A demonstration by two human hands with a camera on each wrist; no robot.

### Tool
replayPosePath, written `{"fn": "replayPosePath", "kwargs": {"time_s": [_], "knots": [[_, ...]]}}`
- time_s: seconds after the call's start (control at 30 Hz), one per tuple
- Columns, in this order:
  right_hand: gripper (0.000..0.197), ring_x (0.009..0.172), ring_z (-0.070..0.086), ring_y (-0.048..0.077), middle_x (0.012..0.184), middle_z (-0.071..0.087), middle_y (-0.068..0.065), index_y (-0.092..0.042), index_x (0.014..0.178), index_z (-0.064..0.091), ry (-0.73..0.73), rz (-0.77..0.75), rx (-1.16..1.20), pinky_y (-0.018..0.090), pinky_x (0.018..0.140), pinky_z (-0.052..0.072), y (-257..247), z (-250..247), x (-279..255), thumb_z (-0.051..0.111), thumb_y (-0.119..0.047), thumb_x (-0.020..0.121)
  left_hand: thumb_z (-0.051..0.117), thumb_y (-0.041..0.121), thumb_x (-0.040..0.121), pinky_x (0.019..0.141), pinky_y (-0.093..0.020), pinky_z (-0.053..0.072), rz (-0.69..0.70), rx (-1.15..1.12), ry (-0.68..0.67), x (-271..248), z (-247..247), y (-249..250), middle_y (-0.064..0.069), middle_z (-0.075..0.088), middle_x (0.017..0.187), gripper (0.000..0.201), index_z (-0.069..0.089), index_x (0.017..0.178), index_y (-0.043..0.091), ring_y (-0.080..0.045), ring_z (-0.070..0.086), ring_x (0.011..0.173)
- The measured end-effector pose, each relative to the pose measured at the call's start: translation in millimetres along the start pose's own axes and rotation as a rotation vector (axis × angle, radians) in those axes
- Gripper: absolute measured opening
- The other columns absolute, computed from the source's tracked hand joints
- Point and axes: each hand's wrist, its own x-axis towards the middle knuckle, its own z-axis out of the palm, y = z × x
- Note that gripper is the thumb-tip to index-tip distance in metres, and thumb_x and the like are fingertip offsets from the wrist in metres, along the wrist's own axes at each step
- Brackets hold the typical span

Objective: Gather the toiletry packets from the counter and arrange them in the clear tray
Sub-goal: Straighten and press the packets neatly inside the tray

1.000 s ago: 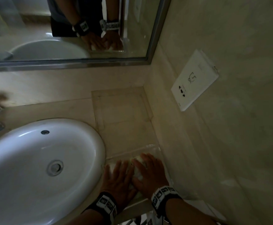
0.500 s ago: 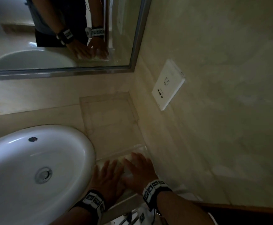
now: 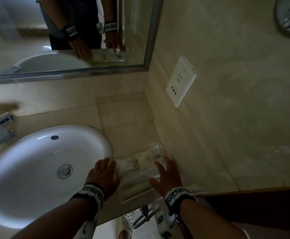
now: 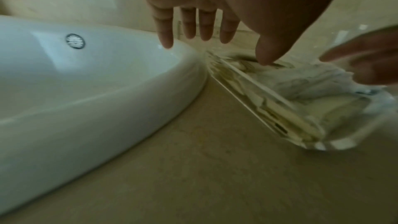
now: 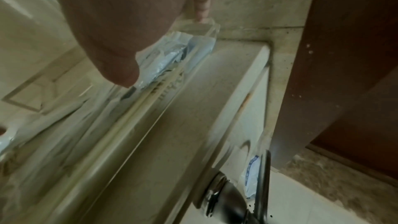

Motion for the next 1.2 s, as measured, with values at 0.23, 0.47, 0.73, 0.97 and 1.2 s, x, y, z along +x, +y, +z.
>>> {"fn": "replayPosePath", "kwargs": {"time_s": [0.23,0.47,0.73,0.97,1.2], "knots": [[0.077,0.150,0.005,0.030,0.164,-0.001,0.001,-0.040,0.150,0.023,0.026,0.066,0.032,0.044,0.121,0.019,-1,6,3,0.048,-0.068,0.083,0.043,0.057,0.086,0.090,-0.039,0.048,0.002,-0.028,-0.196,-11,3,-4,-0.004,0.053,0.123,0.049,0.042,0.121,0.022,-0.027,0.053,0.115],[0.090,0.151,0.008,0.030,0.163,-0.001,0.005,-0.039,0.153,0.014,-0.005,0.154,0.069,0.042,0.120,0.024,-4,3,5,0.053,-0.069,0.078,0.049,0.055,0.086,0.098,-0.033,0.047,-0.014,-0.086,-0.373,-18,13,14,0.000,0.057,0.131,0.059,0.037,0.136,0.026,-0.025,0.057,0.119],[0.096,0.150,0.008,0.032,0.164,-0.003,0.005,-0.039,0.155,0.003,-0.081,0.185,0.030,0.046,0.118,0.027,-7,-4,9,0.051,-0.070,0.078,0.060,0.051,0.080,0.091,-0.031,0.049,-0.097,-0.190,-0.422,-14,19,16,-0.001,0.060,0.123,0.044,0.051,0.117,0.029,-0.024,0.060,0.111],[0.101,0.148,0.015,0.032,0.163,0.001,0.004,-0.045,0.154,0.004,-0.101,0.222,0.104,0.046,0.116,0.030,-4,0,12,0.054,-0.072,0.071,0.062,0.045,0.081,0.091,-0.028,0.046,-0.111,-0.226,-0.397,-11,26,13,0.000,0.059,0.123,0.039,0.053,0.115,0.028,-0.022,0.059,0.113],[0.105,0.150,0.012,0.030,0.164,-0.001,0.001,-0.045,0.154,0.003,-0.131,0.237,0.227,0.043,0.117,0.030,0,0,15,0.063,-0.067,0.070,0.063,0.046,0.078,0.092,-0.026,0.047,-0.089,-0.241,-0.384,-11,24,12,0.003,0.060,0.115,0.029,0.041,0.095,0.038,-0.020,0.059,0.113]]}}
